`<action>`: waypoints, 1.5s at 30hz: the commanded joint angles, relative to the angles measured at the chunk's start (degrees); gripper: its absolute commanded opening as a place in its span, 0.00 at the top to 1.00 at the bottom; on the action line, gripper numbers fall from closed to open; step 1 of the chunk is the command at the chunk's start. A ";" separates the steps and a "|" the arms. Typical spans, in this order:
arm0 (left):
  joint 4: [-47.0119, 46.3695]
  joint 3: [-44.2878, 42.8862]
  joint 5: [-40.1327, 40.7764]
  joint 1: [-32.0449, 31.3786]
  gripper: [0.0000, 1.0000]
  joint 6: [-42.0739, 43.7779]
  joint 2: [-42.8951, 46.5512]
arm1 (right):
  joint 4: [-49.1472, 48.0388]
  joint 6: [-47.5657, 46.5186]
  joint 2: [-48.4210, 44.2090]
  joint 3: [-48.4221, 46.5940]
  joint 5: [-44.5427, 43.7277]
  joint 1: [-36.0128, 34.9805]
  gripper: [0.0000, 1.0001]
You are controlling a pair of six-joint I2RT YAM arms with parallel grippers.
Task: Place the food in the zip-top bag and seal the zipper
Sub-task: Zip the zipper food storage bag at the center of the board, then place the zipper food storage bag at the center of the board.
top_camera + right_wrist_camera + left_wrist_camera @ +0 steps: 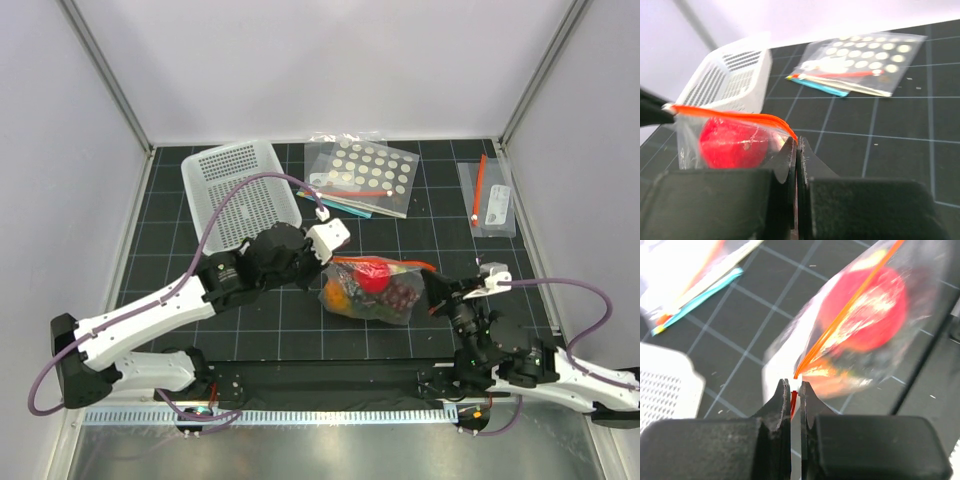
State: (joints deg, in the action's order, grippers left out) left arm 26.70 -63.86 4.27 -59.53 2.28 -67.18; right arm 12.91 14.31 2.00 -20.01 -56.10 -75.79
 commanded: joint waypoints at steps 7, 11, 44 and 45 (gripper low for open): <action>4.24 3.55 24.98 1.70 1.00 -4.56 6.70 | -4.27 -1.29 7.13 -5.39 -22.65 0.64 0.99; 7.39 3.91 27.98 1.70 1.00 -7.98 9.78 | -11.75 -7.96 11.70 -4.95 -22.57 0.82 0.99; 9.08 8.04 48.99 1.78 0.85 -21.36 19.27 | -16.08 -2.18 78.77 -44.32 26.39 30.70 0.82; 8.38 8.22 48.55 1.78 0.76 -20.83 19.54 | -15.37 -2.09 79.12 -45.02 26.65 30.70 0.69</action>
State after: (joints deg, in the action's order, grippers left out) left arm 37.93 -56.18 53.06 -57.98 -18.90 -49.15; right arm -1.41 12.51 81.49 -60.45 -30.02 -45.36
